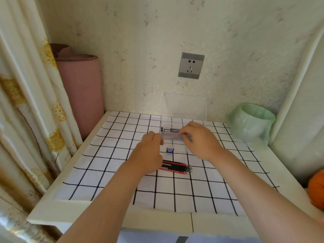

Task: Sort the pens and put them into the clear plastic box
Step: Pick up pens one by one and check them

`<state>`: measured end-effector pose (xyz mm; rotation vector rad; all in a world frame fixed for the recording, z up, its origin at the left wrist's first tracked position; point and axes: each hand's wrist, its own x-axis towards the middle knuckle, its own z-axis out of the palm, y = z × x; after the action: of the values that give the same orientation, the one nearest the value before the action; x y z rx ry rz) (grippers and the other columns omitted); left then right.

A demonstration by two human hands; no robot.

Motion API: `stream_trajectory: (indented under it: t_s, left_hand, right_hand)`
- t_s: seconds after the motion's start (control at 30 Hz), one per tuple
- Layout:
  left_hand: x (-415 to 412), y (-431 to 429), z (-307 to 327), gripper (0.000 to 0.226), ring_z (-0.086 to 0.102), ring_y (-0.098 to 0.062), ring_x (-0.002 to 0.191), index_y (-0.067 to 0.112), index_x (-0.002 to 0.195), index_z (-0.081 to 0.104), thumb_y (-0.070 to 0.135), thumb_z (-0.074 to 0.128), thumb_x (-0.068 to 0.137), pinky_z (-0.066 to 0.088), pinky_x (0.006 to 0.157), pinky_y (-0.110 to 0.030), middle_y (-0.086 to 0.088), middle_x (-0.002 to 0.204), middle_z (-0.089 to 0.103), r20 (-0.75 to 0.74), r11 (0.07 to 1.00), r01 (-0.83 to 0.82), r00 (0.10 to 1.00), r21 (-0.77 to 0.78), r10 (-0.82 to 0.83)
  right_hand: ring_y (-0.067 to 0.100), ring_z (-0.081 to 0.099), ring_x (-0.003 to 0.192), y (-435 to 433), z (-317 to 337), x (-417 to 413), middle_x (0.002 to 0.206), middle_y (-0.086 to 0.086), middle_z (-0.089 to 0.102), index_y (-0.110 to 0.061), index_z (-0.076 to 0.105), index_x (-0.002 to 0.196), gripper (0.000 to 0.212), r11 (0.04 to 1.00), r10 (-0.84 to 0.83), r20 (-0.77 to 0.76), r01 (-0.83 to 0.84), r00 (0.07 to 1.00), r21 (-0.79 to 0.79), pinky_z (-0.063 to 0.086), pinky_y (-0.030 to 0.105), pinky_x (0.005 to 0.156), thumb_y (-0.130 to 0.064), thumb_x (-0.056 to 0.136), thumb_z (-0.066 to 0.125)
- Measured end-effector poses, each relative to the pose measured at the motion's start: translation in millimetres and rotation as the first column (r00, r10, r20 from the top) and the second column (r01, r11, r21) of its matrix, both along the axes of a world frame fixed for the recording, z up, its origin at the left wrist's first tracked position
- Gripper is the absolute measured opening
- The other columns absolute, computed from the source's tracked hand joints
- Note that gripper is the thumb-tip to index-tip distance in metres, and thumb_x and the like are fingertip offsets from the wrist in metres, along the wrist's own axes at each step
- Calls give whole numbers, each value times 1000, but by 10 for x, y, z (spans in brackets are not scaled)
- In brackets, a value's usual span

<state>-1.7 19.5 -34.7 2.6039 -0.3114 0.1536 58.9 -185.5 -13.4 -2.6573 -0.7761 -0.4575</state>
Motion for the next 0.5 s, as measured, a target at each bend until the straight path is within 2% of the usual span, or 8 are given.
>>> stream_trajectory:
  t_s: [0.07, 0.13, 0.17, 0.23, 0.3, 0.5]
  left_hand:
    - [-9, 41, 1, 40, 41, -14, 115, 22, 120, 48, 14, 63, 84, 43, 92, -29, 5, 120, 43, -51, 996, -15, 998, 87, 20]
    - [-28, 68, -15, 45, 40, -15, 120, 23, 128, 48, 26, 65, 86, 43, 98, -33, 5, 126, 45, -117, 984, -6, 993, 178, 27]
    - [-39, 77, -26, 50, 39, -16, 123, 24, 133, 47, 31, 65, 87, 42, 101, -35, 5, 129, 45, -147, 977, 9, 989, 214, 23]
    - [-68, 83, -37, 57, 38, -16, 126, 28, 141, 43, 36, 63, 89, 41, 102, -36, 6, 133, 45, -192, 963, 46, 981, 266, 6]
    - [-83, 82, -40, 55, 39, -15, 124, 31, 141, 45, 37, 63, 90, 42, 100, -34, 6, 131, 45, -205, 958, 70, 979, 279, -12]
    - [-98, 16, -9, 30, 47, -12, 96, 31, 116, 63, 35, 68, 87, 43, 80, -27, 5, 108, 51, -199, 967, 87, 979, 240, -38]
  right_hand:
    - [-3, 52, 72, 70, 53, -208, 96, -9, 66, -24, 72, 107, 21, 994, 100, -127, -106, 987, -38, 44, 22, 69, -25, 95, 56]
    - [-7, 51, 73, 114, 21, -350, 105, -11, 67, -25, 69, 116, 26, 979, 127, -250, -161, 960, -121, 39, 15, 68, -32, 95, 56]
    - [-5, 52, 82, 129, -16, -395, 110, -10, 64, -26, 66, 122, 32, 970, 107, -290, -164, 951, -178, 42, 18, 73, -38, 94, 57]
    - [12, 54, 100, 151, -97, -457, 113, -5, 59, -27, 61, 126, 42, 941, 47, -313, -147, 949, -306, 48, 32, 83, -48, 90, 58]
    - [20, 53, 102, 173, -155, -486, 109, -1, 56, -25, 62, 121, 39, 908, 32, -284, -147, 958, -392, 48, 39, 83, -48, 91, 57]
    - [25, 53, 102, 226, -222, -537, 113, 6, 58, -16, 55, 118, 33, 860, -6, -223, -109, 975, -498, 41, 37, 82, -40, 97, 50]
